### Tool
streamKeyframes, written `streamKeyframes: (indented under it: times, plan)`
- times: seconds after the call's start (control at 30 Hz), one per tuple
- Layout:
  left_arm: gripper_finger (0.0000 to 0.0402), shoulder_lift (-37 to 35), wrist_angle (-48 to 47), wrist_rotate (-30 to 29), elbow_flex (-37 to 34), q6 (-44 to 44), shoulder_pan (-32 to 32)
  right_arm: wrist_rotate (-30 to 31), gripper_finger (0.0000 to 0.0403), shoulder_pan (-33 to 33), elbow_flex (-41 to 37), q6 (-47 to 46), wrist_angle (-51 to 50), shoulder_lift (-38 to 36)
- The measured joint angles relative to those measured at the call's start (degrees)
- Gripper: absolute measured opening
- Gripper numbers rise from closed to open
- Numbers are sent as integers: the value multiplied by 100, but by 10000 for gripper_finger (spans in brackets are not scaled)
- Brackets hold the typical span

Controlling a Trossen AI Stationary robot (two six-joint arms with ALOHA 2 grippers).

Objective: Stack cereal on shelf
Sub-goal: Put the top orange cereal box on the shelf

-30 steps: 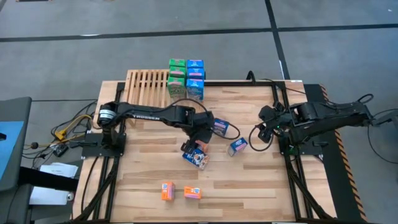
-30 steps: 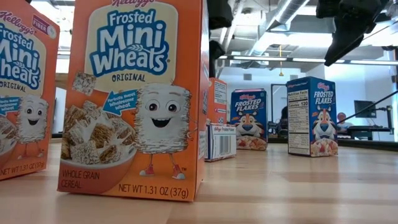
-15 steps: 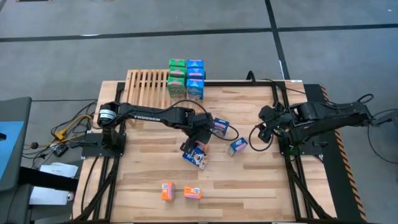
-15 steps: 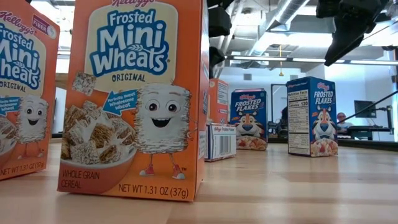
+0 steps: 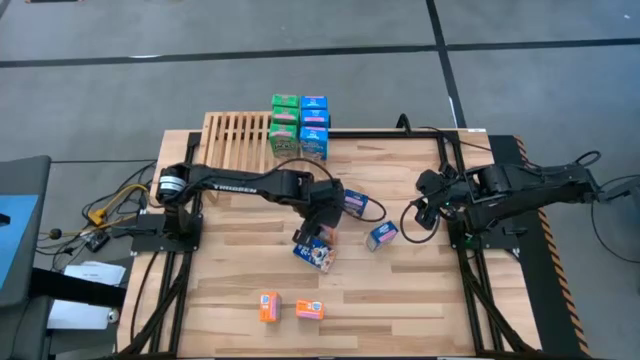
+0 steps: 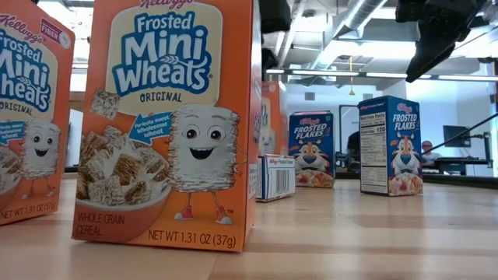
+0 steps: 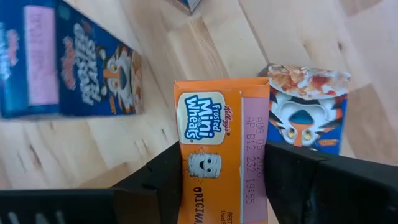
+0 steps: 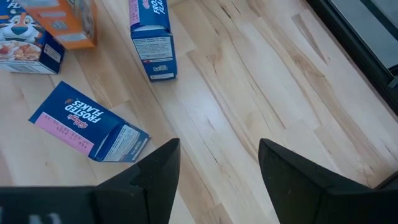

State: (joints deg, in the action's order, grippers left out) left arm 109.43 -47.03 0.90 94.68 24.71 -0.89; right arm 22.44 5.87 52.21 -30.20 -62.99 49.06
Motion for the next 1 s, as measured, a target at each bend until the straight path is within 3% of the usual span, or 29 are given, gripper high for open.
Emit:
streamKeyframes:
  times: [0.3, 0.47, 0.7, 1.0]
  plan:
    - [164, -98, -1408, 80, 1203, -518, 0, 4, 240, 2, 0, 14, 0, 2]
    - [163, -105, -2518, 226, 2249, -1014, 0, 4, 240, 2, 0, 62, 1, 2]
    - [163, -122, -4079, -16, 3955, -1082, -42, 4, 240, 2, 0, 368, 2, 2]
    - [163, -1009, -4247, 6, 3718, -1334, -634, 11, 240, 0, 0, 525, 48, 2]
